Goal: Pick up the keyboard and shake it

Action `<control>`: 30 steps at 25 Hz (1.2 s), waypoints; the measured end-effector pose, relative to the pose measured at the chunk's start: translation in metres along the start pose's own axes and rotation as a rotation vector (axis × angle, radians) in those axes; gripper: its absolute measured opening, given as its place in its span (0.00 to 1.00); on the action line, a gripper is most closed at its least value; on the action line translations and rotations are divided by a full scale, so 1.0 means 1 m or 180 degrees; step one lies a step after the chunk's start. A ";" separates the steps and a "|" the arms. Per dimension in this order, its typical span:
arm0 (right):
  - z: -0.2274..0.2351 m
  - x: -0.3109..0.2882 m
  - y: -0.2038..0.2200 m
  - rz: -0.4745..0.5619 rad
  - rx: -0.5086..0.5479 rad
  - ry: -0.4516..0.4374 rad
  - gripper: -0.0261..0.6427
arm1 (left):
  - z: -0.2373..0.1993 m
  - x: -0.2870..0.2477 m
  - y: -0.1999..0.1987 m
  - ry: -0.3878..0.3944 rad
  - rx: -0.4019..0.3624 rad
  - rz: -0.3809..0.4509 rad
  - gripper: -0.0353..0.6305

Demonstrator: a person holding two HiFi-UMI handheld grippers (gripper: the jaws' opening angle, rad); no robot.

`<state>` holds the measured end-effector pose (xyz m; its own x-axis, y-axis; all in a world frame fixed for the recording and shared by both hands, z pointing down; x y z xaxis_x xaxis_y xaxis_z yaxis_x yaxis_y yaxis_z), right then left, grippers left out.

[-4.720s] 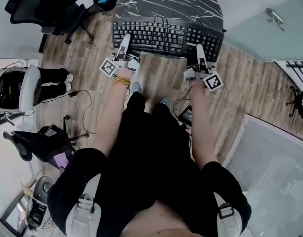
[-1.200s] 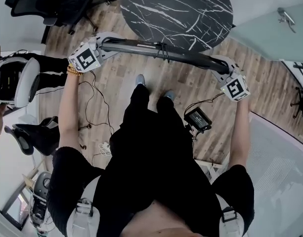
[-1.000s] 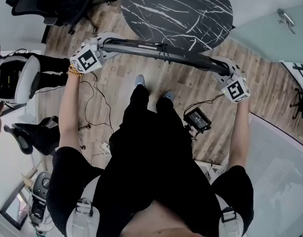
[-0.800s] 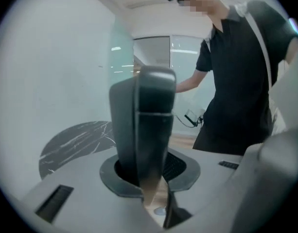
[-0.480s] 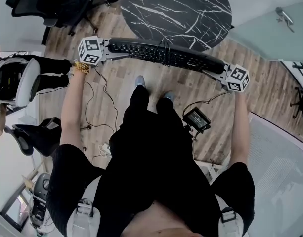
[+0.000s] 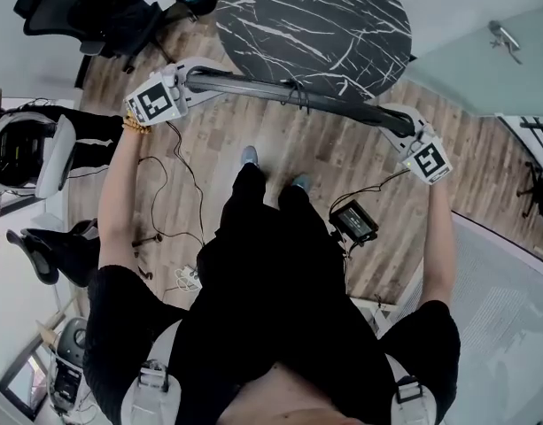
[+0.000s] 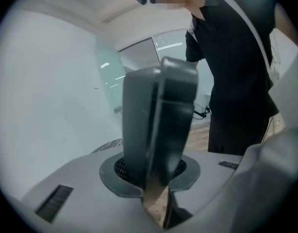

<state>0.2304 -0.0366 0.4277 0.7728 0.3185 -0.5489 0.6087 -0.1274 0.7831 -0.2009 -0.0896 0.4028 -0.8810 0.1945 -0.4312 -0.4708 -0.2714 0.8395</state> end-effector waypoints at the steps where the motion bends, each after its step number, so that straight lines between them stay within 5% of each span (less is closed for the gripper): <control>1: 0.000 0.001 -0.003 -0.0071 0.0143 0.0079 0.16 | 0.000 0.001 -0.004 -0.0058 -0.0168 -0.0056 0.18; 5: -0.007 0.005 -0.007 -0.0159 0.0503 0.0429 0.16 | 0.010 0.003 -0.017 -0.0380 -0.0700 -0.0260 0.18; 17: -0.035 0.011 0.001 -0.0211 0.1208 0.0881 0.16 | 0.052 -0.003 -0.010 -0.0898 -0.1223 -0.0241 0.19; 19: -0.039 0.012 0.007 -0.0205 0.0979 0.0723 0.17 | 0.057 -0.008 -0.007 -0.0769 -0.1076 -0.0236 0.19; 24: -0.041 0.015 0.016 -0.0125 -0.0028 -0.0026 0.17 | 0.052 -0.019 0.006 -0.0040 -0.0130 -0.0119 0.18; 30: -0.020 0.019 0.023 0.0387 -0.0997 -0.0440 0.17 | 0.021 -0.013 0.006 0.0249 0.1017 0.0375 0.19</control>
<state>0.2555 -0.0144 0.4410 0.8663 0.1859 -0.4637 0.4428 0.1440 0.8850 -0.1910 -0.0742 0.4200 -0.9352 0.1031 -0.3389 -0.3383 0.0236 0.9407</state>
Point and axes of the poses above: the fingertips, and each gripper's own axes: x backward along the fingers, z to its right, y out of its underside, the point moved 8 cm from there along x, backward along the fingers, and after that the axes turned 4 degrees about -y, right-handed, at the moved point
